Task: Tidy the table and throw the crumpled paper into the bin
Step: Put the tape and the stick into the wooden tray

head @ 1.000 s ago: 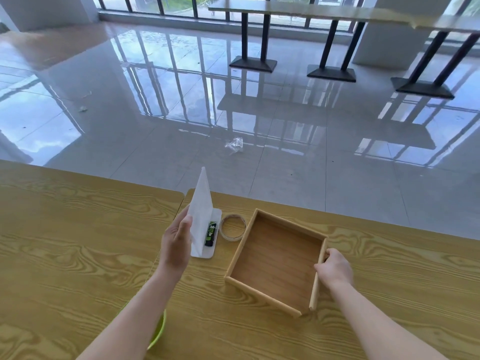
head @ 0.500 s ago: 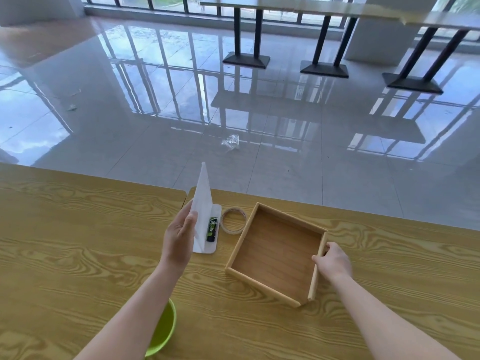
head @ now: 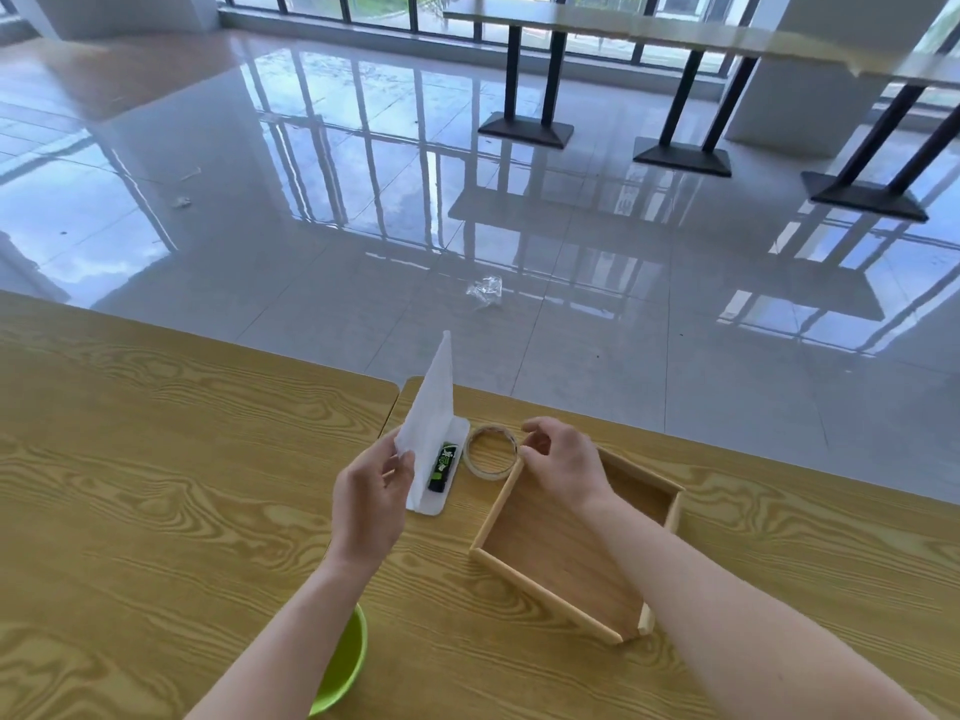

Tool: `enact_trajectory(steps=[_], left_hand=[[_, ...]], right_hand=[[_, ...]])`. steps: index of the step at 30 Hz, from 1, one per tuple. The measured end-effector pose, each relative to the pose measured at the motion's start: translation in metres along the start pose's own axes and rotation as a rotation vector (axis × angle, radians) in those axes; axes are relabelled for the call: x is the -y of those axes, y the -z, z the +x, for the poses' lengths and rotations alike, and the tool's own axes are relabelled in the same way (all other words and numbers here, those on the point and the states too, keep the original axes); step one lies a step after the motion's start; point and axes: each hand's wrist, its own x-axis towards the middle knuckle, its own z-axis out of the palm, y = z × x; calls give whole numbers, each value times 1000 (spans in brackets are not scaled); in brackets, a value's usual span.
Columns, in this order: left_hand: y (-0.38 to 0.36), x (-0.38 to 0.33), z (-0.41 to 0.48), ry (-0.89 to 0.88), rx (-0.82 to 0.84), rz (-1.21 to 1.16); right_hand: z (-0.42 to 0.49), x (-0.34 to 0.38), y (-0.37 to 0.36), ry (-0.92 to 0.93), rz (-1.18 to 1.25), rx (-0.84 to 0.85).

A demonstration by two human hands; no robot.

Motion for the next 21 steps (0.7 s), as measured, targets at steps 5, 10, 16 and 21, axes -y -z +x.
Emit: enact_trajectory(steps=[5,10,16,21], left_hand=[[4,4,1,10,-38,12],[0,-2,-3,-54,-37,-30],[1,2,-1,-90,-43,21],[-1,6,7,-91,-80,50]], right_hand=[[61,61,-13,0,180,48],[104,91,-20,-47,297,122],[111,103,-30,-109,622,211],[124,105,-40,-80,598,157]])
